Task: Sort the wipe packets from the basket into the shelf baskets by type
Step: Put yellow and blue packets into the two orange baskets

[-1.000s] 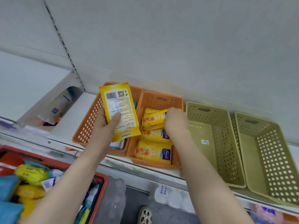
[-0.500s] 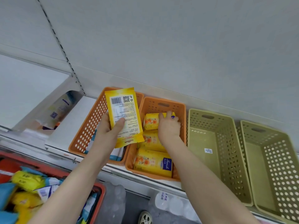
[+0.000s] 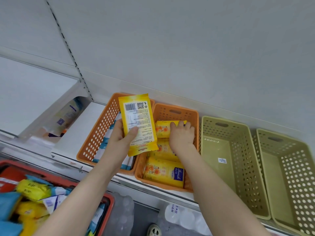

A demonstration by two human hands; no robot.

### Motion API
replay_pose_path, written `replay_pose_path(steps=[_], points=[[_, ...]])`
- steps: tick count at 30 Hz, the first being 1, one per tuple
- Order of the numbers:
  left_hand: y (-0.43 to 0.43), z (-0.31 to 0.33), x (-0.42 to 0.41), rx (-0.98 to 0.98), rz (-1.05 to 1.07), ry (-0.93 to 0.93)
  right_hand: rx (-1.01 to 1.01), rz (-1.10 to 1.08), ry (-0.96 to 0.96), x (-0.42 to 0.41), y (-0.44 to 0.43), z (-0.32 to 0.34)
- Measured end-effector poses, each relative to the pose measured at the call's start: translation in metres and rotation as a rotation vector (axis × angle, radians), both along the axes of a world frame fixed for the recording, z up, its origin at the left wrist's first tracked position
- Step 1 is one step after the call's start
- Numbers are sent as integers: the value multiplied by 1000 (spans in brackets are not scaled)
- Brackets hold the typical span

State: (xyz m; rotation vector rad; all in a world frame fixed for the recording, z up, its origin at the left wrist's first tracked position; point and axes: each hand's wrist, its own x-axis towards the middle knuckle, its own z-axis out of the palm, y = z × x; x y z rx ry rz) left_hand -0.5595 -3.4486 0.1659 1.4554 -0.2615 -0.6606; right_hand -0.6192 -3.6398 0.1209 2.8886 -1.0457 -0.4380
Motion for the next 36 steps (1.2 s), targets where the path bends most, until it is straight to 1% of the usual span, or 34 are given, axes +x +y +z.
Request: replay_pose_path(steps=[1,3,4,5,6,7,8,9,10,11,12,13,14,15,17,18,20,21,22,23,25,26,27,28,29,31,32,33,34,35,36], points=[[0,1,-1,-17,-16,-6,97,-23,-126,-1,-4,8],[0,2,-2,-42,-60,-70,422,-187,-535,-8,-11,32],[-1,3,-2,-56,-85,-114,652,-315,-707,-14,-10,48],[-2,3,-3,-67,-108,-164,921,-432,-811,-20,-7,62],[-5,3,-4,-69,-136,-231,1202,-505,-833,-27,-5,76],[-7,3,-5,-54,-163,-329,1437,-538,-791,-34,-4,87],[-11,3,-6,-11,-175,-465,1603,-541,-736,-41,-3,95],[-15,2,-8,38,-176,-616,1714,-530,-714,-48,-1,99],[-20,3,-10,83,-160,-730,1766,-521,-731,-53,-2,100],[-25,5,-11,103,-130,-793,1769,-515,-774,-56,-3,98],[-29,6,-14,101,-91,-811,1753,-514,-837,-60,-4,94],[-32,8,-16,75,-56,-774,1742,-511,-901,-63,-5,89],[-34,10,-19,41,-14,-661,1729,-510,-962,-65,-7,84],[-36,12,-22,13,29,-490,1717,-505,-1015,-67,-9,80],[-38,17,-28,28,74,-173,1706,-486,-1085,-71,-10,75],[-40,19,-30,31,61,-55,1703,-473,-1099,-73,-9,74],[-44,21,-37,-19,-15,106,1675,-451,-1100,-75,-6,71],[-46,21,-40,-33,-56,121,1639,-438,-1076,-76,-5,69],[-48,19,-41,-26,-82,97,1580,-423,-1043,-77,-4,67],[-49,17,-41,-15,-100,57,1468,-394,-1009,-77,-5,65],[-50,13,-36,42,-159,-37,1075,-285,-993,-78,-14,64],[-50,13,-33,80,-212,-78,920,-213,-1001,-78,-22,64],[-50,13,-29,114,-278,-112,845,-144,-981,-79,-29,67],[-51,12,-24,147,-352,-146,852,-80,-923,-78,-34,69],[-51,11,-21,182,-420,-181,901,-35,-842,-79,-37,71],[-54,9,-16,274,-515,-286,995,-44,-703,-79,-40,66],[-57,6,-13,362,-535,-393,988,-81,-669,-79,-39,62],[-59,2,-12,477,-536,-532,935,-125,-648,-77,-36,59],[-61,-2,-13,591,-514,-673,834,-176,-629,-75,-33,55],[-62,-7,-15,657,-487,-779,706,-232,-600,-72,-28,51],[-62,-11,-20,680,-476,-837,610,-288,-591,-68,-22,47]])
